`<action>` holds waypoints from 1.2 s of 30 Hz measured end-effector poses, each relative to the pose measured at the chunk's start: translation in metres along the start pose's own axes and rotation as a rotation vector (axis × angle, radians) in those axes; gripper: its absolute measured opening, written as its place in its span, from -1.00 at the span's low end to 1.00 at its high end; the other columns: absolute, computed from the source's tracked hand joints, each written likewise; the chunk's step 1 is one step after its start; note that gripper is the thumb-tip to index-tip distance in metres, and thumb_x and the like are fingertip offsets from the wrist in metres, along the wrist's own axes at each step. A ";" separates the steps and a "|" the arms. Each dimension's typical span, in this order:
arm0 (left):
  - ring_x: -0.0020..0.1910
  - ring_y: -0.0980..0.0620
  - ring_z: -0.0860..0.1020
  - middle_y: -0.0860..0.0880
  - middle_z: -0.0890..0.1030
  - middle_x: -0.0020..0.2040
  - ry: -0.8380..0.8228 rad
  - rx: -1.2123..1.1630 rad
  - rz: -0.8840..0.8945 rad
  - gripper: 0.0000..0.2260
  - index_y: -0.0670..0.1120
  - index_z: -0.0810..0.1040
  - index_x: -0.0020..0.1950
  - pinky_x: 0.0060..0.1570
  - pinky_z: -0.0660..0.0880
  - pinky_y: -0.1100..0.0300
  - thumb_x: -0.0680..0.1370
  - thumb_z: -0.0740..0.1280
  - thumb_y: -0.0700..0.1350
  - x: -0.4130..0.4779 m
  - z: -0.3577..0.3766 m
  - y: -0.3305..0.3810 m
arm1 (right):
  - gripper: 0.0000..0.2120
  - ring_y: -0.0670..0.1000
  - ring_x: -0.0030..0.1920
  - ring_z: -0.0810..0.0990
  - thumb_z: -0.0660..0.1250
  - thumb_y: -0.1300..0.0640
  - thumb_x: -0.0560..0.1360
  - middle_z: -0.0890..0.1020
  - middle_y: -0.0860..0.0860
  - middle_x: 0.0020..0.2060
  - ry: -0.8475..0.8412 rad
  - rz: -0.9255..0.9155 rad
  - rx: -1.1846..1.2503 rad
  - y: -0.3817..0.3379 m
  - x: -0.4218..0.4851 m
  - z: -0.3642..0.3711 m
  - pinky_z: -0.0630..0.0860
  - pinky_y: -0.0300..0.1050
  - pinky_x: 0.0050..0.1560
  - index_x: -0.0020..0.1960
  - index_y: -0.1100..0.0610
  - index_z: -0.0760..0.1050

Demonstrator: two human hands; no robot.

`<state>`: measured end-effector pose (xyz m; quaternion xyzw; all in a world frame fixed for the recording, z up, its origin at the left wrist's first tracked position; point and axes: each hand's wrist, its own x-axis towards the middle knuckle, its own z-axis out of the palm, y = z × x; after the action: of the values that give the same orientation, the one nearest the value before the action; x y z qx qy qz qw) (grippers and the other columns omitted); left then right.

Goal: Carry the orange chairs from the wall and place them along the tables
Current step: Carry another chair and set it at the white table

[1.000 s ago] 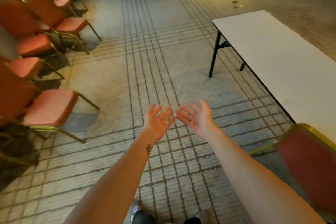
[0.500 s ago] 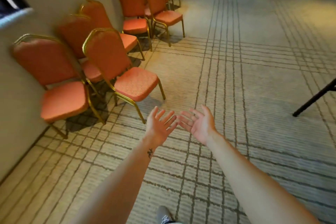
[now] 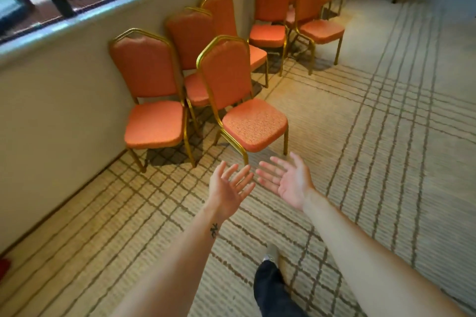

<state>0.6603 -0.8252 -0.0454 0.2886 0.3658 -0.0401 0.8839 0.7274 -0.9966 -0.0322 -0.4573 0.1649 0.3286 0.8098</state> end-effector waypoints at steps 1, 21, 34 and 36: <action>0.26 -0.22 0.60 -0.21 0.66 0.22 0.012 -0.006 0.010 -0.52 -0.09 0.42 0.44 0.36 0.45 -0.17 0.64 0.21 0.18 0.009 0.001 0.008 | -0.42 0.30 0.18 0.64 0.11 -0.22 0.64 0.62 0.28 0.22 -0.004 0.010 -0.025 -0.005 0.016 0.006 0.51 0.29 0.28 0.42 0.22 0.37; 0.22 -0.24 0.64 -0.22 0.64 0.26 0.089 -0.119 0.188 -0.50 -0.13 0.41 0.48 0.37 0.45 -0.17 0.66 0.19 0.17 0.203 0.042 0.224 | -0.42 0.27 0.22 0.63 0.06 -0.18 0.66 0.62 0.26 0.23 -0.220 0.168 -0.134 -0.107 0.285 0.169 0.52 0.26 0.26 0.43 0.26 0.37; 0.26 -0.20 0.61 -0.19 0.65 0.26 0.054 -0.043 0.100 -0.51 -0.10 0.39 0.49 0.32 0.50 -0.13 0.67 0.16 0.17 0.368 0.034 0.405 | -0.46 0.25 0.18 0.66 0.09 -0.16 0.66 0.65 0.23 0.20 -0.068 0.067 -0.125 -0.143 0.463 0.293 0.54 0.22 0.23 0.42 0.23 0.40; 0.26 -0.17 0.61 -0.17 0.65 0.26 0.017 0.007 0.114 -0.51 -0.09 0.39 0.50 0.32 0.50 -0.11 0.67 0.16 0.17 0.386 0.044 0.441 | -0.47 0.24 0.16 0.67 0.08 -0.16 0.67 0.66 0.21 0.18 -0.058 0.041 -0.128 -0.152 0.483 0.319 0.53 0.24 0.26 0.42 0.21 0.40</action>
<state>1.0936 -0.4287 -0.0675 0.3122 0.3561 0.0114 0.8807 1.1729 -0.5970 -0.0427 -0.4951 0.1294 0.3682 0.7762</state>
